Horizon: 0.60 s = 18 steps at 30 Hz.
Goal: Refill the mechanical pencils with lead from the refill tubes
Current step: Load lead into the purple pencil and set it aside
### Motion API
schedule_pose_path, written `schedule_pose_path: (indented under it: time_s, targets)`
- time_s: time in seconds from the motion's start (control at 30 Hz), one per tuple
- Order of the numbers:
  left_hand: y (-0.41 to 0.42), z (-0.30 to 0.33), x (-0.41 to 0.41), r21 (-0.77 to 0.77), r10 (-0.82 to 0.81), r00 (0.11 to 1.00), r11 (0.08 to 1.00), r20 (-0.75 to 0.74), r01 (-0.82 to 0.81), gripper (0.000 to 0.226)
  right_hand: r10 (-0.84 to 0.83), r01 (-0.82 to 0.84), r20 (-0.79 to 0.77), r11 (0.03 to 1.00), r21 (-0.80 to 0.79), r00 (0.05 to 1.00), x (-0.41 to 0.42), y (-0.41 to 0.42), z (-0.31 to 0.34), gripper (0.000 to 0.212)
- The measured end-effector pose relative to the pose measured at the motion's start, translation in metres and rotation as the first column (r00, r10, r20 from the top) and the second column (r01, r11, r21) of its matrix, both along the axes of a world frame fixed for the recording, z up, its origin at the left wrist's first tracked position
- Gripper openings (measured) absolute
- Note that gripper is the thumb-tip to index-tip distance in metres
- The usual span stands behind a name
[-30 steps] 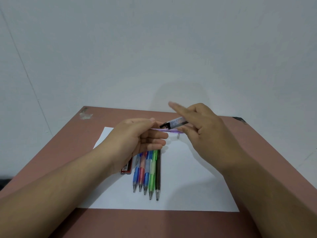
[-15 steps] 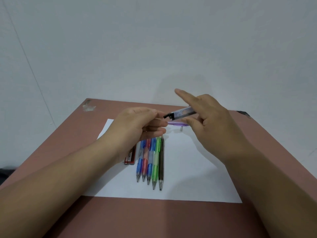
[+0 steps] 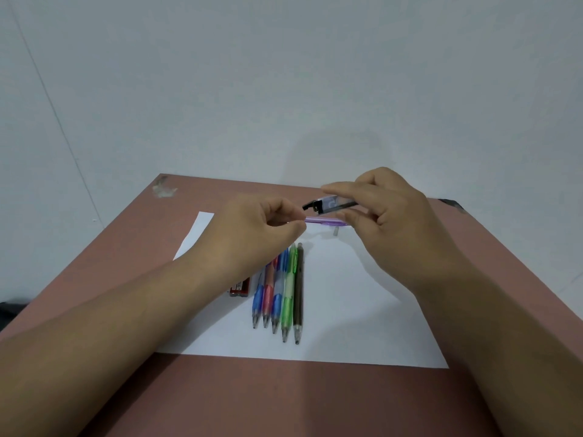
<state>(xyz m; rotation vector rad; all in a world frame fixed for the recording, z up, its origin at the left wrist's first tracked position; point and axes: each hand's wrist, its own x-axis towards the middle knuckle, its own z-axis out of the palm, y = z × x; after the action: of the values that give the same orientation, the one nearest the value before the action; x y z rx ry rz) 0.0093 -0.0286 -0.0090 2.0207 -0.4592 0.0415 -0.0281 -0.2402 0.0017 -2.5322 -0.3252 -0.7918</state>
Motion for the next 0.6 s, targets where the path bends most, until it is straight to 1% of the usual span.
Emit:
schedule_pose_path:
  time_s: [0.17,0.33,0.6]
  targets:
    - [-0.0003,0.0006,-0.0016,0.024,-0.011,0.999,1.0,0.034,0.01,0.005,0.009,-0.009,0.008,1.0,-0.01,1.0,-0.0005,0.0013,-0.0006,0.036]
    - [-0.0013,0.0006,-0.0026,-0.007,0.0,0.999,1.0,0.05,0.0,0.008,0.025,-0.025,0.03,1.0,-0.004,0.999,-0.0024,0.0035,-0.0008,0.036]
    - [-0.002,0.0001,-0.0017,-0.061,0.008,1.0,0.998,0.021,-0.007,0.013,0.041,-0.041,0.052,0.999,-0.009,0.998,-0.0025,0.0035,-0.0013,0.035]
